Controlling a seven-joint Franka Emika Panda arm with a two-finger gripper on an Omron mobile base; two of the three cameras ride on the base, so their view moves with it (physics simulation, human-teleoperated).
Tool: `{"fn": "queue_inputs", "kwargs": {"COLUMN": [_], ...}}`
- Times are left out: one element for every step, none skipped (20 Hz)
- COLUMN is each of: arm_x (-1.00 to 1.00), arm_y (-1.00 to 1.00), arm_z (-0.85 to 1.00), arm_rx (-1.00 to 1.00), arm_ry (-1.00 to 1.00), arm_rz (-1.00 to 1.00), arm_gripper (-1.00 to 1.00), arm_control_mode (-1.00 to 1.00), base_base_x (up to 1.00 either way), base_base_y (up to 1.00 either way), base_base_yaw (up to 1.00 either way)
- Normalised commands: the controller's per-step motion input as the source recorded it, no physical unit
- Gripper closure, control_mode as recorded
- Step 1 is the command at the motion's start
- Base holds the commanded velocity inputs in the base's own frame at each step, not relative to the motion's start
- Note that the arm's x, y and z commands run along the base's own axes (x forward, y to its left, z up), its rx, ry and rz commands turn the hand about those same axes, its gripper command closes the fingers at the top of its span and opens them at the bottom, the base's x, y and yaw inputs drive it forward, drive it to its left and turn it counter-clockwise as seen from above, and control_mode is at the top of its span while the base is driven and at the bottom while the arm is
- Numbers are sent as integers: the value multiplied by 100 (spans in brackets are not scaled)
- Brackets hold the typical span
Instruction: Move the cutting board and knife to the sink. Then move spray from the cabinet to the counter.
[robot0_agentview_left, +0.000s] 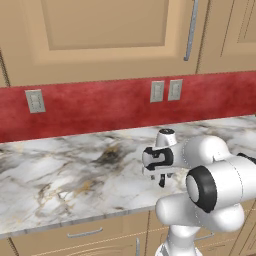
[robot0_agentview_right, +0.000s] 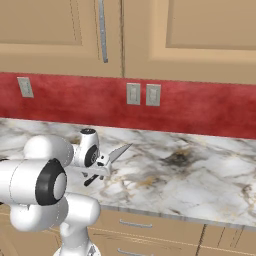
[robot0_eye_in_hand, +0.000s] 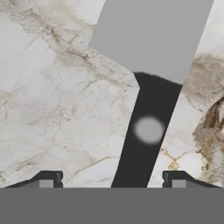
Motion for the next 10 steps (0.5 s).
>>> {"fn": "queue_inputs", "kwargs": {"arm_x": [0,0,0,0,0,0,0,0,0,0], "arm_y": [0,0,0,0,0,0,0,0,0,0], "arm_z": [-16,-15,-16,-19,-21,-20,-16,-12,-6,0], "arm_rx": [0,0,0,0,0,0,0,0,0,0], "arm_ry": [0,0,0,0,0,0,0,0,0,0], "arm_rz": [0,0,0,0,0,0,0,0,0,0], "arm_gripper": [100,100,100,100,100,100,100,100,100,100], "arm_control_mode": [-100,-100,-100,-100,-100,-100,-100,-100,-100,-100], "base_base_x": [0,0,0,0,0,0,0,0,0,0], "base_base_y": [0,0,0,0,0,0,0,0,0,0], "base_base_yaw": [0,0,0,0,0,0,0,0,0,0]}}
